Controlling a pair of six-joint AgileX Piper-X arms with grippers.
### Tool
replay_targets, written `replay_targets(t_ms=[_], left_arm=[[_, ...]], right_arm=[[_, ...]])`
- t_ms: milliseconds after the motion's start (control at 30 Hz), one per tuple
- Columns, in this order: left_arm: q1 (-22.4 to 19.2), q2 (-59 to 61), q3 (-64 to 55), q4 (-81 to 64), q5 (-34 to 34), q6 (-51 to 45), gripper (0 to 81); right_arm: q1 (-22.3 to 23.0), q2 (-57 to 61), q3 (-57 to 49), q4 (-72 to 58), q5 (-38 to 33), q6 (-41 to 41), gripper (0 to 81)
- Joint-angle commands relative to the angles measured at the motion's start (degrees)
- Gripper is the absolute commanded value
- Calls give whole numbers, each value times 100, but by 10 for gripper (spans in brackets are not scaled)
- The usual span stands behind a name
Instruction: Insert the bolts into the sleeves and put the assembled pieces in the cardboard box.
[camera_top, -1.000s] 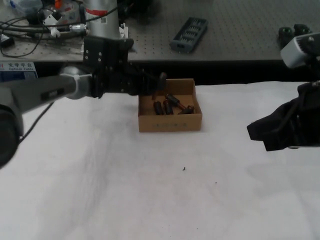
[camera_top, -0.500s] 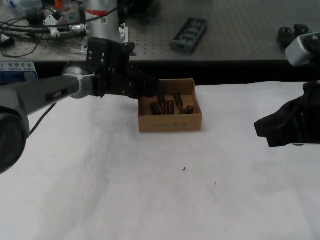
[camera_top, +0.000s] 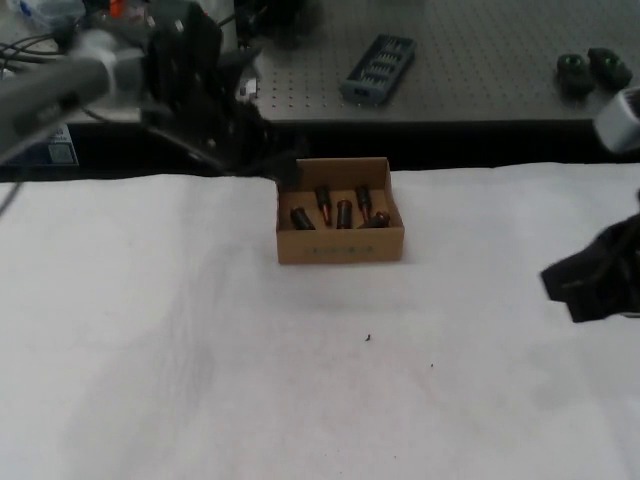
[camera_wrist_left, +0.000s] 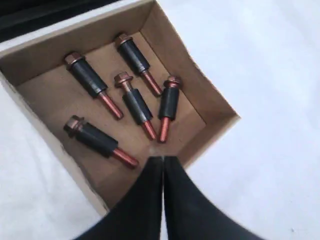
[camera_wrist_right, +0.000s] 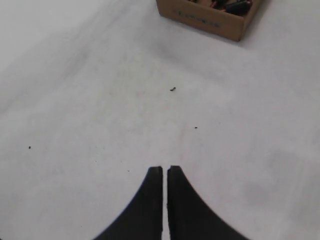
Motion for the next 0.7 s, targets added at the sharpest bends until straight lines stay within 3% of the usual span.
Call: replay_targets(t_ms=[0,233,433,667], left_arm=[[14,-530,-19,630,11,374,7],[14,-2041,1086,1170,11,820,7],[14,-3769,3228,791,23,975,7],[14,-5872,5976,-245,337,370,7]], right_arm=[[-34,-255,-47,288,284,-5,29],[-34,-679,331,243,465,448,29],[-34,-1314,1373,-97,465,1301,29],[-34,-2139,2516,-642,495,2309,29]])
